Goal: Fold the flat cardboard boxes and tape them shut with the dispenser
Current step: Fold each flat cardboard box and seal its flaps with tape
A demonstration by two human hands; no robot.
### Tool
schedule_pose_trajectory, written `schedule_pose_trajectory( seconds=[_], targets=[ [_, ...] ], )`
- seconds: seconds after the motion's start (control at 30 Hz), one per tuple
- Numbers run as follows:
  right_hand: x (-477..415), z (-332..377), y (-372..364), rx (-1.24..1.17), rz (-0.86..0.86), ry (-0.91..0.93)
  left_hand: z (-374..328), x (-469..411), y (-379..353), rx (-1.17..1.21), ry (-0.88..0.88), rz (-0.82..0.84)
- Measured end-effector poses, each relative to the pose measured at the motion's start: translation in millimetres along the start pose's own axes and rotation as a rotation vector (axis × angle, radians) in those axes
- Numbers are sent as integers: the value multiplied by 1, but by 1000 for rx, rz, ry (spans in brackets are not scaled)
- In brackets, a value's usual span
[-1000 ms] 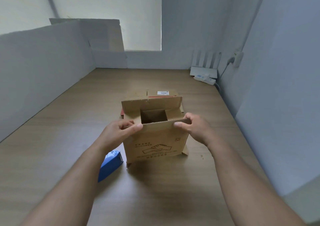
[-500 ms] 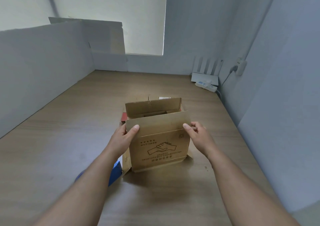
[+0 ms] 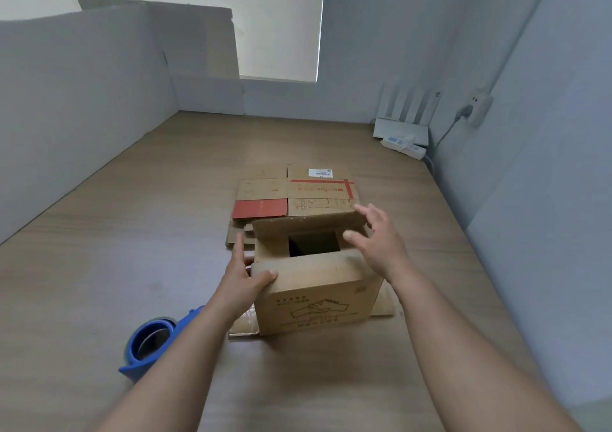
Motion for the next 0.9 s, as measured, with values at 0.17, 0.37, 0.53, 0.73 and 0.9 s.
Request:
schedule_pose_trajectory(
  seconds=[0.17,0.37,0.53,0.73,0.9],
  targets=[
    [17,-29,-8,88,-34,-37,-1,0,-8,-156,-97,36],
    [51,-45,-10,-205,-73,-94,7,8,-10,-215,-130,19],
    [74,-43,-7,-145,-167,-62,14,28,-11,-261,-161,-33],
    [87,-52,-7,-101,-166,-95,10,34,-15,-328,-123,-33],
    [82,-54,-12,54,-148,-18,11,24,-14,-357,-100,-30]
  ],
)
Point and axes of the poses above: each hand's wrist, its own x-axis away from the middle knuckle, its own y-axis out of the back of the hand, z = x × y, the point moved 2 cm from there along -x, towards the middle knuckle, and after that the axes turned 4 degrees about -x, right-handed, at the moved point
